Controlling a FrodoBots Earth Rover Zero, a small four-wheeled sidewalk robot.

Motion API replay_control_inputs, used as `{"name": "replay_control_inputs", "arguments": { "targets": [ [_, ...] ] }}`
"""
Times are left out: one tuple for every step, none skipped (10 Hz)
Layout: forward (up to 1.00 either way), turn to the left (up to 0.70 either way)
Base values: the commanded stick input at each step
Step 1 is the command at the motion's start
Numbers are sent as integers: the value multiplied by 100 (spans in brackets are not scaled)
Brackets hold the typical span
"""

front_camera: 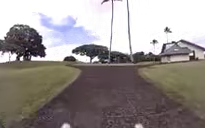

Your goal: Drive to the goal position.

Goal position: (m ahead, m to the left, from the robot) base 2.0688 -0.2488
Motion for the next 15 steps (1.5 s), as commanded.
{"name": "replay_control_inputs", "arguments": {
  "targets": [
    [70, -20],
    [70, -33],
    [70, -35],
    [70, -35],
    [70, -35],
    [70, -35],
    [70, -35],
    [70, -6],
    [70, 9],
    [70, 3],
    [70, 0],
    [70, 0],
    [70, 0],
    [70, 0],
    [70, 0]
  ]
}}
